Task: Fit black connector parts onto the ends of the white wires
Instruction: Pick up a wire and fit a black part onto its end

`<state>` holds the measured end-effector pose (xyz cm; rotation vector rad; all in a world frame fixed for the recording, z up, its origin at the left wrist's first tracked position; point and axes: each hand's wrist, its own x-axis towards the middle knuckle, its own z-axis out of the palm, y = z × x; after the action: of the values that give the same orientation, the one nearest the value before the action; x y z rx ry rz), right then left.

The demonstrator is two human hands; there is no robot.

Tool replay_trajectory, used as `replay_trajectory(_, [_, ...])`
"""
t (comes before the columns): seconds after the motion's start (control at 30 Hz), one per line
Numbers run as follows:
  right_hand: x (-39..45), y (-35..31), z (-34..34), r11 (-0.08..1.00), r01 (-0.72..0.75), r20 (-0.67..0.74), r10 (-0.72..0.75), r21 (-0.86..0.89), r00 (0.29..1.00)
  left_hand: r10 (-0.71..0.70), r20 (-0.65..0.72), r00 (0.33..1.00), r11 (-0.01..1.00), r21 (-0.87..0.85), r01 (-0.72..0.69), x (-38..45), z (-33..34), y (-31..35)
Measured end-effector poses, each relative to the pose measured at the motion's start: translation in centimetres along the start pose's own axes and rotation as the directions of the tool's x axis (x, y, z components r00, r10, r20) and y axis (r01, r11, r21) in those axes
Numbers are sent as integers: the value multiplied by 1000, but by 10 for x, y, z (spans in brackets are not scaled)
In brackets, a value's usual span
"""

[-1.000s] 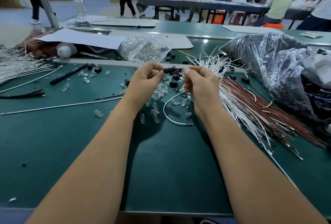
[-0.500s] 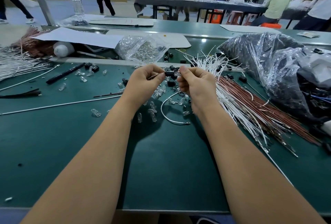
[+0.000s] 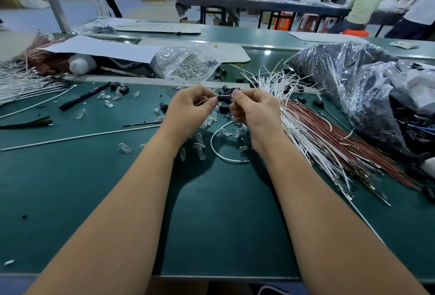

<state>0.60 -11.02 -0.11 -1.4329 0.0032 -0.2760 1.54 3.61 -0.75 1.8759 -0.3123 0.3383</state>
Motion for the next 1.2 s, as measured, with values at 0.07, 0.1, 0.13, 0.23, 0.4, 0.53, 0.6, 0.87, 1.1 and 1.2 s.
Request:
replay_trajectory(0.07, [0,1,1,1000,5,9,-5,-2,1000,6,-15,1000,1000,23,-5,0,0,1])
replay_trajectory(0.1, [1,3,1,1000,6,17,-6,-1,1000,13,-23,1000,999,41,-12,-1,-1,1])
replay_trajectory(0.13, [1,4,1,1000,6,24,-6,-1,1000,21,-28,999,998,53,-20,-1,-1,2])
replay_trajectory(0.23, [3,8,0,1000,-11,35,11,-7,999,21,-27,999,999,47,-20,-2,0,3])
replay_trajectory(0.4, [3,11,-3,999,12,67,-9,-40,998,7,-23,1000,1000,17,-6,-1,0,0])
replay_trajectory(0.53, [1,12,-4,997,38,85,-32,-61,996,1,4,1000,1000,10,-1,1,-1,-3])
replay_trajectory(0.6, [1,12,-4,997,47,81,-43,-56,996,-2,10,1000,1000,8,2,2,-1,-4])
replay_trajectory(0.87, [4,10,-1,995,43,56,-38,-89,998,12,9,1000,1000,4,-12,2,-5,-5])
replay_trajectory(1.1, [4,12,0,995,71,33,-69,-67,997,18,-14,1000,1000,-24,-19,2,-6,-6])
replay_trajectory(1.2, [4,13,0,993,86,30,-84,-84,996,-19,12,1000,999,-50,19,1,-5,-5])
